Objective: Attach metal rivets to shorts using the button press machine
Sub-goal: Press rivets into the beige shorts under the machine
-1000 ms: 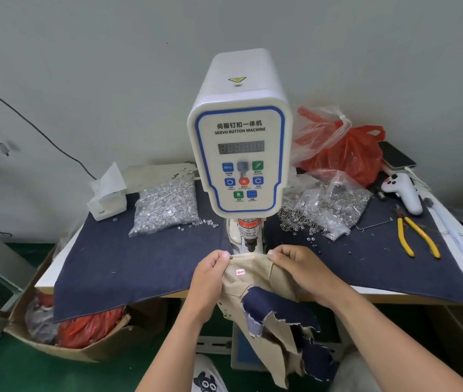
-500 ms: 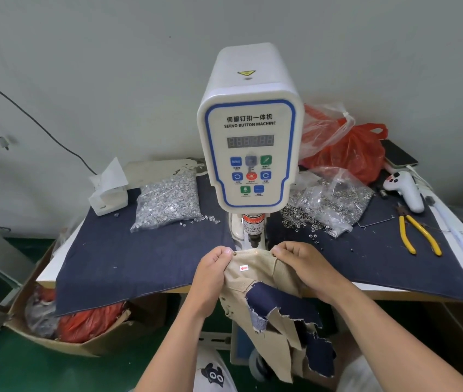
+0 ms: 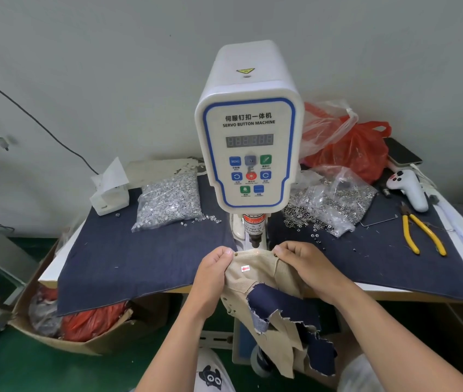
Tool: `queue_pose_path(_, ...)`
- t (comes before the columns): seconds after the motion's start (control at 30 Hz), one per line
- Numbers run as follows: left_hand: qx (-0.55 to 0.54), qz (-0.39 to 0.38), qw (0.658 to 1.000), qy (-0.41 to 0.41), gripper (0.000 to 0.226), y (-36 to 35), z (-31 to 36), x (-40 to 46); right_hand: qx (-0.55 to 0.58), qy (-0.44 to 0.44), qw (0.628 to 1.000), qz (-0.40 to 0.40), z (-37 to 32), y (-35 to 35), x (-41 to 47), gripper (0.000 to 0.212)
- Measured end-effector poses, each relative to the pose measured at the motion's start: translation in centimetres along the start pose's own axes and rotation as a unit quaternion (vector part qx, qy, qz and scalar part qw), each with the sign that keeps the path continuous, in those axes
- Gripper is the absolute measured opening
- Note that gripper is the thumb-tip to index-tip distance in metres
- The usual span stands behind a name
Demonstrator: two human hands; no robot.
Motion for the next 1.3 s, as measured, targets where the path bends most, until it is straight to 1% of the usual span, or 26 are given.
queue_pose_path(0.13, 0.002, 0.004, 1.000, 0.003, 0.028, 0.0, -0.1, 0.1, -0.004, -0.004, 1.000, 0.000, 0.0, 0.0, 0.0, 0.037)
queue_pose_path(0.3, 0.013, 0.004, 1.000, 0.002, 0.026, 0.0, -0.1, 0.1, -0.009, -0.009, 1.000, -0.002, 0.1, 0.1, 0.1, 0.034)
queue_pose_path(0.4, 0.039, 0.006, 0.999, -0.003, 0.029, 0.0, -0.4, 0.1, -0.004, -0.010, 1.000, -0.001, 0.3, 0.1, 0.1, 0.033)
queue_pose_path(0.53, 0.048, 0.006, 0.999, -0.008, 0.034, 0.1, -0.5, 0.2, -0.010, -0.008, 1.000, -0.002, 0.5, 0.2, 0.2, 0.030)
queue_pose_path(0.67, 0.046, 0.004, 0.999, -0.012, 0.030, 0.0, -0.3, 0.1, -0.002, -0.012, 1.000, -0.002, 0.5, 0.1, 0.1, 0.027)
queue_pose_path(0.8, 0.020, 0.007, 1.000, 0.000, 0.026, 0.0, 0.0, -0.4, 0.026, -0.031, 0.999, -0.009, 0.5, 0.0, -0.1, 0.026)
queue_pose_path(0.9, -0.018, 0.000, 1.000, 0.007, 0.026, 0.2, 0.3, -0.4, 0.081, -0.062, 0.995, -0.012, 0.4, 0.3, -0.1, 0.027)
queue_pose_path(0.97, -0.044, -0.004, 0.999, 0.010, 0.024, 0.5, 0.3, -0.5, 0.105, -0.077, 0.991, -0.027, 0.5, 0.3, -0.2, 0.031)
queue_pose_path(1.1, -0.069, -0.032, 0.997, 0.009, 0.034, 0.8, 0.4, -1.2, 0.062, -0.044, 0.995, -0.067, 0.2, 0.7, -0.8, 0.034)
queue_pose_path(1.13, -0.053, -0.041, 0.998, 0.014, 0.037, 0.7, 0.5, -1.5, 0.052, -0.037, 0.994, -0.083, 0.0, 0.7, -0.9, 0.033)
queue_pose_path(1.17, -0.011, -0.057, 0.998, 0.017, 0.040, 0.6, 0.8, -1.9, 0.058, -0.035, 0.993, -0.102, -0.2, 0.7, -1.1, 0.031)
queue_pose_path(1.2, 0.059, -0.080, 0.995, 0.015, 0.044, 0.4, 1.1, -2.3, 0.068, -0.033, 0.990, -0.122, -0.3, 0.5, -1.2, 0.030)
queue_pose_path(1.23, 0.136, -0.110, 0.985, 0.002, 0.045, 0.0, 1.5, -2.7, 0.075, -0.027, 0.987, -0.139, -0.5, 0.2, -1.4, 0.030)
queue_pose_path(1.3, 0.262, -0.152, 0.952, -0.041, 0.041, -1.0, 2.2, -3.6, 0.065, -0.002, 0.985, -0.162, -1.0, -0.4, -1.8, 0.026)
Point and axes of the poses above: each hand's wrist, its own x-axis towards the middle knuckle, its own y-axis out of the back of the hand, z = x × y, the point moved 1 cm from there along x, towards the middle knuckle, and after that the axes turned 5 degrees about -z, right-handed, at the moved point
